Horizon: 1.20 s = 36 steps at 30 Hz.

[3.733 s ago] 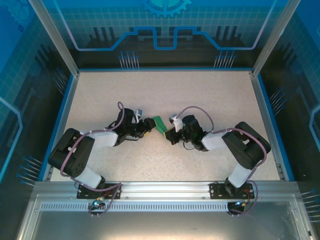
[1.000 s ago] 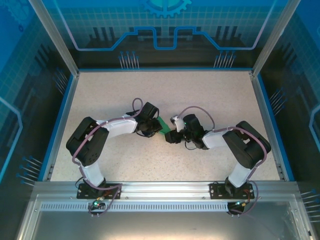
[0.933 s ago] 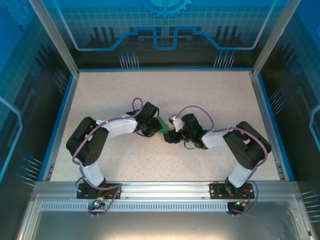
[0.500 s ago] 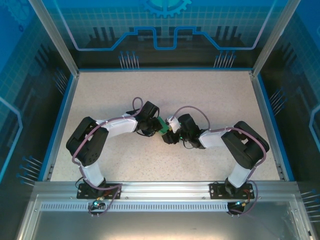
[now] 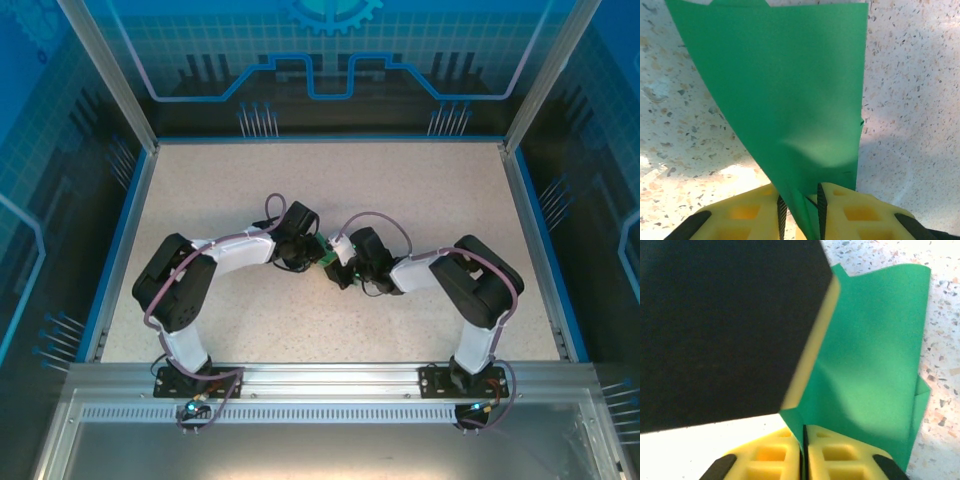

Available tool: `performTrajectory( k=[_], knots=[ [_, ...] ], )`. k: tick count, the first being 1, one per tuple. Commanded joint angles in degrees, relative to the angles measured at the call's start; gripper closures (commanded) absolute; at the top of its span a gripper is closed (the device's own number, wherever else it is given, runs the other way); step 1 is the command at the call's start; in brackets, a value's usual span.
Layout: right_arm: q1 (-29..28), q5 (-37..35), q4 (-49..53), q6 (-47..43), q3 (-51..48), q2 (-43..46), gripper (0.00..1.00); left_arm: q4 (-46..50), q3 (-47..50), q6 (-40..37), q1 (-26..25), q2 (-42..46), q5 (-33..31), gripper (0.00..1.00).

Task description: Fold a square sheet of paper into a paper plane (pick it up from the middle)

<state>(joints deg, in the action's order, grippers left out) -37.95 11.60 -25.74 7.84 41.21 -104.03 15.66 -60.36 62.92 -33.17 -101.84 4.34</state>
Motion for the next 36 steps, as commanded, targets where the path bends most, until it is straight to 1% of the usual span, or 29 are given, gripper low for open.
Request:
performTrajectory(
  k=[1, 6, 11, 14, 19, 24, 29, 36],
  knots=[
    [1.7, 6.6, -3.3, 4.6, -0.7, -1.5, 0.96, 2.8, -0.9, -0.9, 0.4, 2.9, -1.6, 0.69],
    [3.6, 13.7, -7.5, 12.5, -1.8, -3.0, 0.99, 0.9, 2.1, -2.1, 2.4, 7.2, -2.0, 0.56],
    [5.8, 18.5, -10.9, 19.7, -2.4, -4.3, 1.0, -3.4, 5.6, -4.8, 3.5, 10.9, -1.2, 0.43],
    [7.4, 20.4, -11.8, 23.6, -2.3, -4.3, 1.0, -6.4, 7.6, -6.8, 3.5, 12.3, -0.5, 0.41],
    [9.3, 22.7, -12.0, 29.2, -1.3, -5.2, 1.0, -12.0, 11.1, -8.7, 3.5, 12.5, 1.5, 0.41],
    [10.3, 23.6, -10.8, 31.6, 0.1, -7.0, 1.0, -17.3, 13.3, -9.5, 3.5, 10.8, 4.6, 0.51],
    [10.7, 25.4, -10.3, 33.3, 1.4, -9.0, 1.0, -18.6, 13.8, -10.6, 3.6, 9.3, 4.5, 0.56],
    [12.1, 26.3, -9.3, 35.8, 2.5, -10.9, 1.0, -20.4, 13.3, -12.1, 3.5, 6.7, 4.6, 0.61]
  ],
)
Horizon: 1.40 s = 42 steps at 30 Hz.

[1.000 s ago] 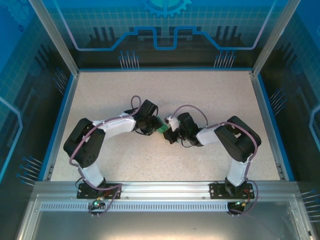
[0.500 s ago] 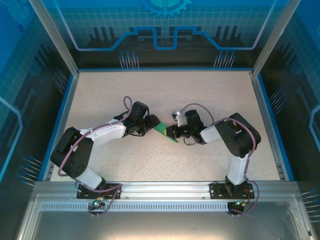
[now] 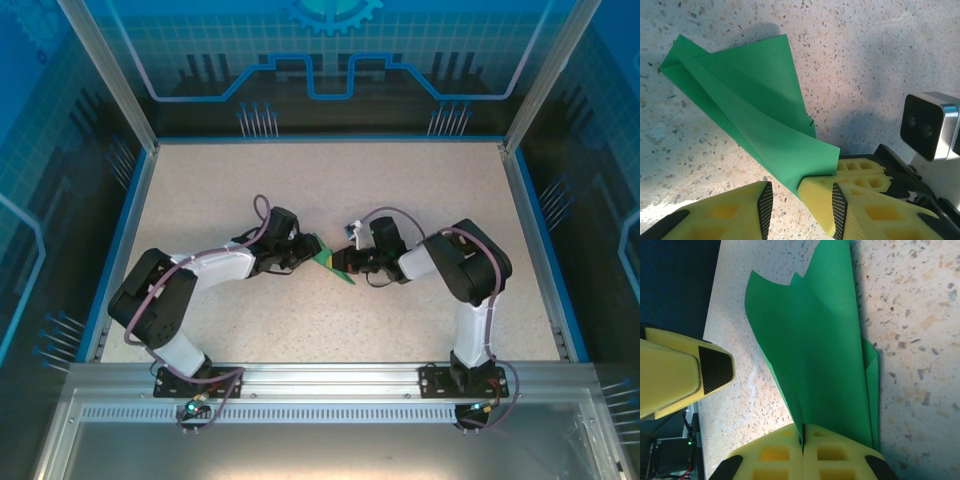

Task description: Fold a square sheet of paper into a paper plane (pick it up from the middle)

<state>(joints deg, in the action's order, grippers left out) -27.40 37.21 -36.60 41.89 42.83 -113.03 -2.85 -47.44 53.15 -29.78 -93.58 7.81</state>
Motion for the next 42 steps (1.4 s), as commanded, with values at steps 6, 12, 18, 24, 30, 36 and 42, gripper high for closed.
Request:
performTrajectory(
  k=[6, 12, 18, 24, 30, 36, 42],
  knots=[
    [2.3, 0.7, 5.3, 4.0, 2.0, -3.1, 1.0, -2.6, -0.7, -4.3, 0.1, -4.1, 0.5, 0.65],
    [3.0, -0.2, 9.2, 6.5, 2.9, -4.3, 1.0, -5.0, -0.8, -5.1, 0.1, -6.4, 0.7, 0.68],
    [3.7, -0.9, 14.1, 8.5, 4.0, -5.7, 1.0, -6.5, -1.3, -5.9, 0.1, -7.4, 0.8, 0.69],
    [4.3, -1.6, 16.4, 9.4, 4.6, -6.8, 1.0, -8.8, -1.1, -6.4, 0.1, -7.2, 1.1, 0.71],
    [4.3, -3.1, 17.2, 9.4, 4.3, -7.2, 1.0, -8.8, -1.4, -6.9, 0.1, -7.4, 0.8, 0.76],
    [4.5, -3.5, 17.8, 9.4, 4.1, -7.6, 1.0, -10.6, -1.9, -7.0, 0.1, -8.6, 2.2, 0.79],
    [4.5, -3.5, 18.1, 9.4, 4.3, -8.0, 1.0, -11.7, -2.1, -6.8, 0.1, -9.0, 3.7, 0.79]
  ],
)
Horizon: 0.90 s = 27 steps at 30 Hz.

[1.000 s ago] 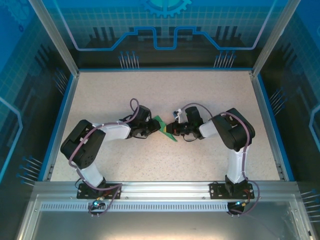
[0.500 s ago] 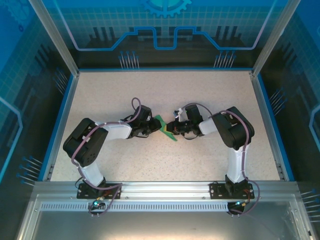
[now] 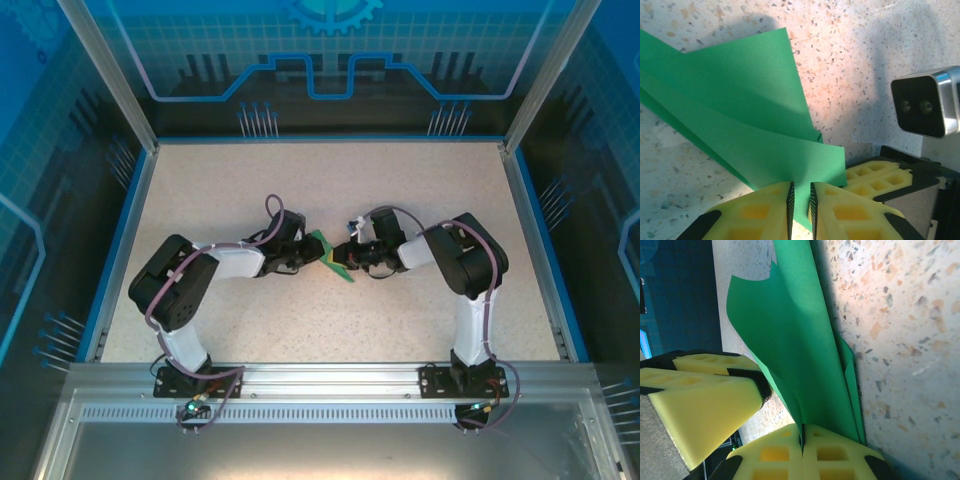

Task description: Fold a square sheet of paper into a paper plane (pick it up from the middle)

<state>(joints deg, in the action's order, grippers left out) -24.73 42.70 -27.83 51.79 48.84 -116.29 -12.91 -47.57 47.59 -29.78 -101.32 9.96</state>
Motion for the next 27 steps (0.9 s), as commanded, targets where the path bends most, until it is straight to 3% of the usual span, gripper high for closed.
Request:
performTrajectory(
  k=[1, 27],
  knots=[
    [1.9, -8.9, 9.4, -0.5, -1.6, -4.9, 1.0, -1.2, -2.1, -1.3, 0.1, -1.6, 1.5, 0.79],
    [1.9, -8.2, 10.6, -0.8, -1.2, -5.9, 1.0, 2.0, -3.8, -1.7, 0.1, -5.6, -3.6, 0.82]
  ],
)
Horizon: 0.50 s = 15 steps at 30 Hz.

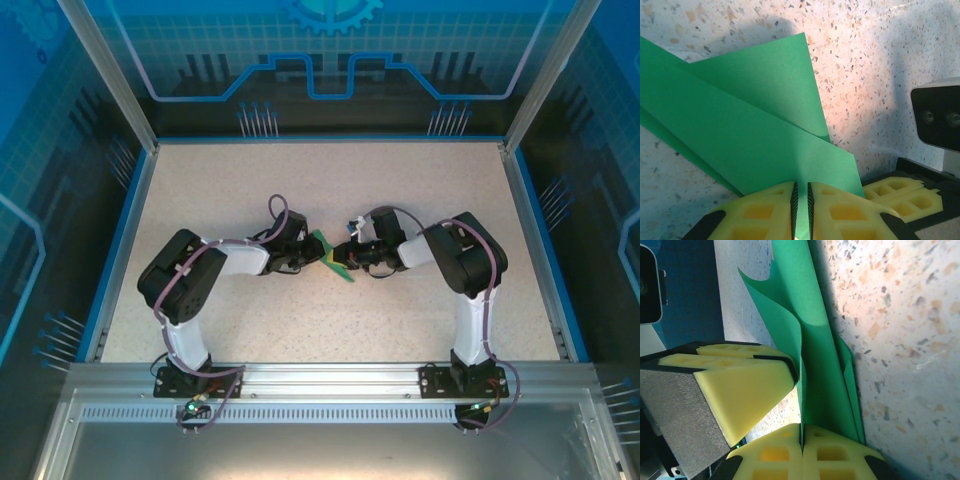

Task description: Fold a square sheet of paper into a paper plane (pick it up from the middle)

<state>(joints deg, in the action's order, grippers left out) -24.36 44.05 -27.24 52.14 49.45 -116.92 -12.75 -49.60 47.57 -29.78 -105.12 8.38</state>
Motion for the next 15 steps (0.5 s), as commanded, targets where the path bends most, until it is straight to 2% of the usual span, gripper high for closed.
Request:
performTrajectory(
  k=[1, 7, 15],
  knots=[
    [1.5, -9.4, 10.0, -1.2, -1.8, -5.2, 1.0, 2.0, -1.9, -1.7, 0.2, -2.1, -2.1, 0.82],
    [1.5, -9.4, 11.5, -1.9, -1.2, -4.4, 0.99, 4.2, -2.5, -1.7, 0.1, -3.1, -3.1, 0.83],
    [1.6, -9.6, 20.8, -8.3, 0.5, 2.8, 0.76, 6.6, -1.8, -2.0, 0.1, -3.1, -4.0, 0.84]
  ],
)
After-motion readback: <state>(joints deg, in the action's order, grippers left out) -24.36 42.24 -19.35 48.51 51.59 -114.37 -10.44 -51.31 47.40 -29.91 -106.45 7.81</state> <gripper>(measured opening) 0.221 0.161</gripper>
